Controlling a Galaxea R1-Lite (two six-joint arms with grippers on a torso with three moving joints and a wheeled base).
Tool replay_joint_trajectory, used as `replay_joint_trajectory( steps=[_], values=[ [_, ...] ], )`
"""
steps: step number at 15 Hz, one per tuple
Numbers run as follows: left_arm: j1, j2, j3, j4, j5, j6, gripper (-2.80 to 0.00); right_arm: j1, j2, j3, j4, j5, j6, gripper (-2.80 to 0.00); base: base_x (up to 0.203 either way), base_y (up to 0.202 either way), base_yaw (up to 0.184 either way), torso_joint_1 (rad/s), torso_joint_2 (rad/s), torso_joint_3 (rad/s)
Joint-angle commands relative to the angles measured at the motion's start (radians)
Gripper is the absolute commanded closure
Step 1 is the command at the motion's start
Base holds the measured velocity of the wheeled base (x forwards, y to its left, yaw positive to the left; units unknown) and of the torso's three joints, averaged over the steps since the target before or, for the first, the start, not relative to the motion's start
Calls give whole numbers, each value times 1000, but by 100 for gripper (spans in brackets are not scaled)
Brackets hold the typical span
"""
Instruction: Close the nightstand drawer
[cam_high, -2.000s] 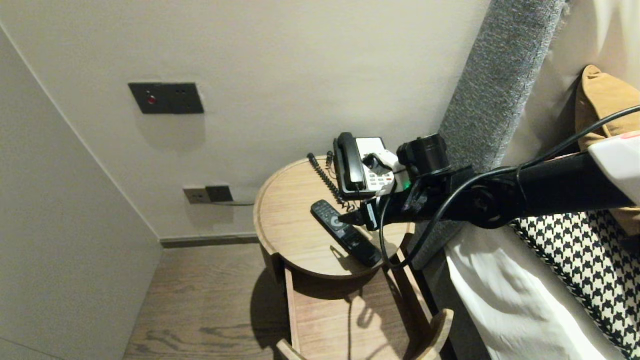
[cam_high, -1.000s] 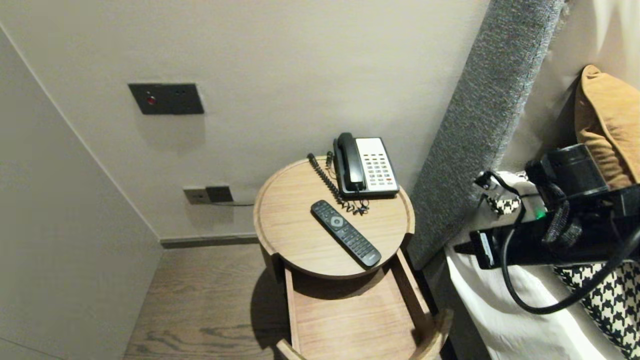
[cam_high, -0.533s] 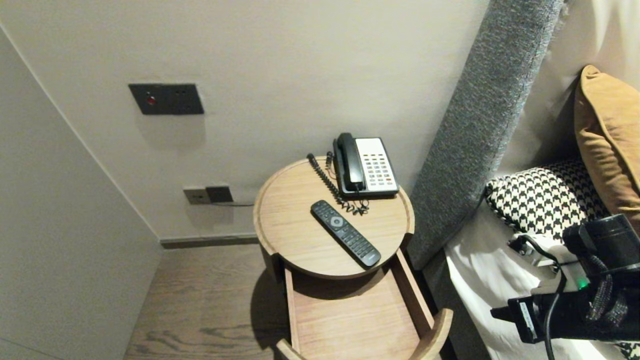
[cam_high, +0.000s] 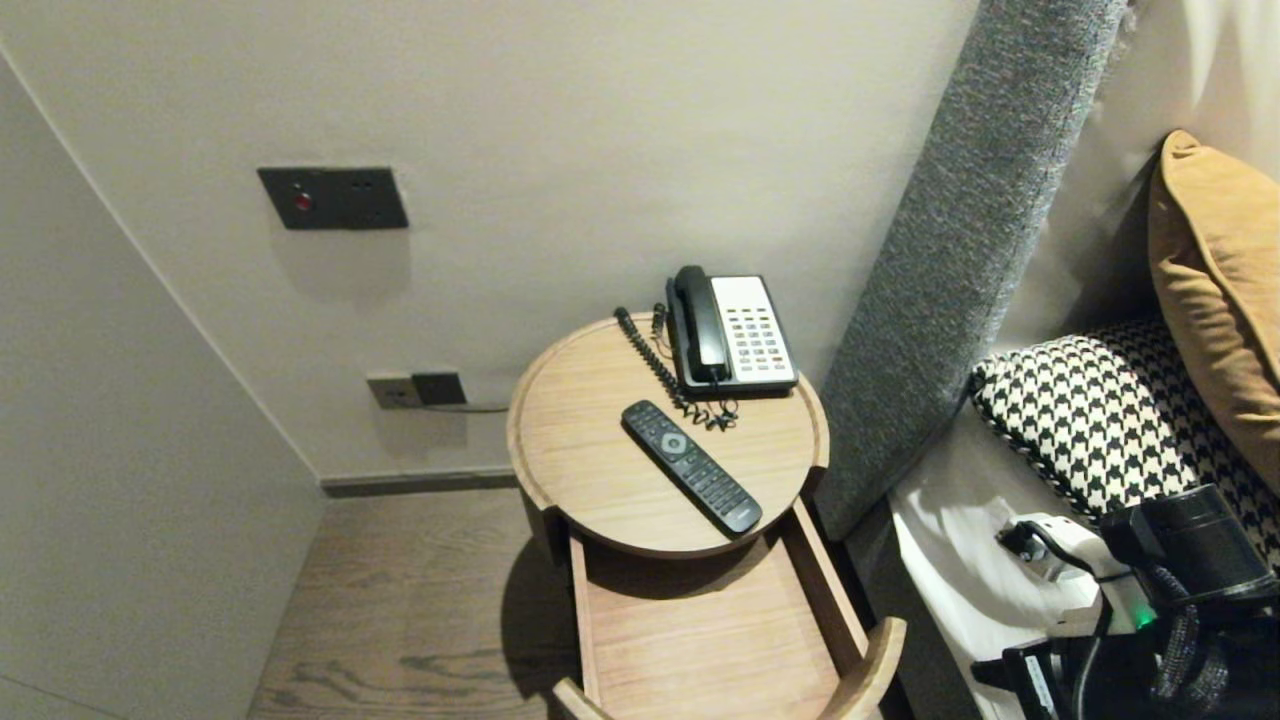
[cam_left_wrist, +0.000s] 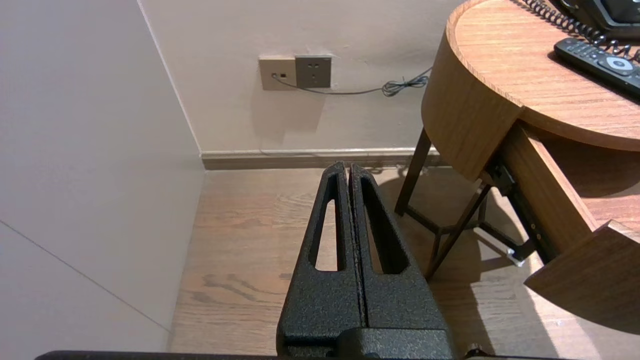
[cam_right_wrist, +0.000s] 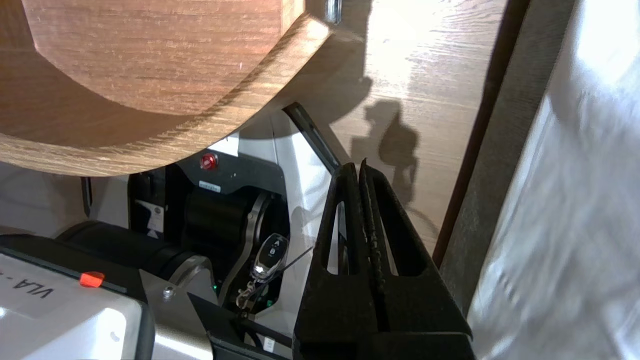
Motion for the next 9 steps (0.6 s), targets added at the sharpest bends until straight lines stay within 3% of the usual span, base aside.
replay_joint_trajectory(
  steps=[1, 4, 9],
  values=[
    [1, 0, 0, -1, 1, 0, 0, 20, 57, 27, -45, 0, 1, 0, 0, 0, 0, 0, 0, 0],
    [1, 0, 0, -1, 1, 0, 0, 23, 108, 36, -142, -1, 10, 0, 0, 0, 0, 0, 0, 0],
    [1, 0, 0, 0, 1, 0, 0, 22, 151, 27, -148, -1, 8, 0, 0, 0, 0, 0, 0, 0]
  ],
)
